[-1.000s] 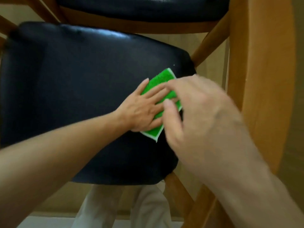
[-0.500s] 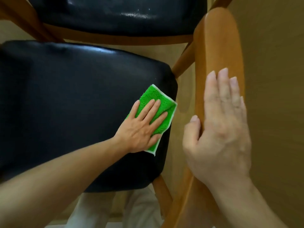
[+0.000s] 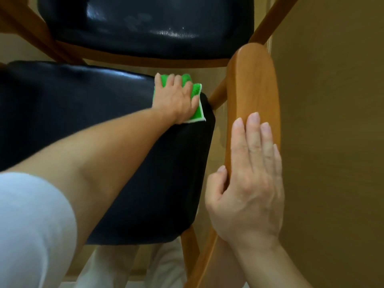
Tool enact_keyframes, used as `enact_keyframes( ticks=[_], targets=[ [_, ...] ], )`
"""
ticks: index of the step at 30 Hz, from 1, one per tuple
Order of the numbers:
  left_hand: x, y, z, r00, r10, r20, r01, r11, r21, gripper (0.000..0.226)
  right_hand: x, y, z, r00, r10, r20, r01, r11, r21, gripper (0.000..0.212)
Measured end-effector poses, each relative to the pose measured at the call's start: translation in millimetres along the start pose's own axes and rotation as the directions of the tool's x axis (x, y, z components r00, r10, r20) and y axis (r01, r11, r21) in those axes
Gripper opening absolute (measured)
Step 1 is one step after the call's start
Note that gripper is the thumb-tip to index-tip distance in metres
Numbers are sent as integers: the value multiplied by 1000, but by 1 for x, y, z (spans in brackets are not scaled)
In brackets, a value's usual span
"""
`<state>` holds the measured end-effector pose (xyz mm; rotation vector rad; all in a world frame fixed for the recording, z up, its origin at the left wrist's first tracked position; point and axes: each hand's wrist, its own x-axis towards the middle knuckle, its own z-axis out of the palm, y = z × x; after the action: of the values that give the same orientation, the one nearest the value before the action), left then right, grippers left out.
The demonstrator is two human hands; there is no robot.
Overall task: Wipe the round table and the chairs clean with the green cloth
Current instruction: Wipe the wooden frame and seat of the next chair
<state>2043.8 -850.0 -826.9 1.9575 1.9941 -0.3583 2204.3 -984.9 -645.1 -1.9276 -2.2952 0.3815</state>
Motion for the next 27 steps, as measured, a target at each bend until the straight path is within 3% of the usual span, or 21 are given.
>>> enact_keyframes(
  ticks=[3,5,8,11,14,15,18,20,22,24,27],
  targets=[
    [-42,21,16,995,89,-41,-85,993,82,73,1,1,-1,1000,3,6,-3,1000,-28,78],
    [-79,36,31,976,217,-16,-215,974,71,72,2,0,-1,1000,1,12,-1,999,-40,78],
    [-140,45,55,859,498,120,-508,859,66,69,2,-1,-2,1000,-1,29,2,999,-53,79],
    [-174,32,70,737,641,216,-661,750,30,67,2,0,-2,1000,-3,29,5,998,-55,79],
    [-149,8,64,623,752,217,-775,630,40,62,2,2,0,999,-14,30,16,998,-56,77],
    [-131,0,59,630,757,172,-774,631,59,61,2,2,0,999,-17,33,19,998,-56,77],
    [-71,-26,37,770,638,14,-632,760,148,62,2,1,0,999,-14,32,16,998,-54,77],
    [-36,-44,19,866,500,-18,-486,849,206,68,3,1,1,999,-14,29,15,998,-58,77],
    [-10,-66,2,961,276,-11,-272,953,134,75,4,1,1,1000,-14,18,15,998,-56,76],
    [0,-89,-7,996,84,-10,-84,996,-5,74,4,0,0,1000,-4,8,4,999,-37,75],
    [-29,-120,4,993,73,-90,-76,996,-35,68,4,-1,-2,1000,0,11,0,1000,-27,75]
  ],
)
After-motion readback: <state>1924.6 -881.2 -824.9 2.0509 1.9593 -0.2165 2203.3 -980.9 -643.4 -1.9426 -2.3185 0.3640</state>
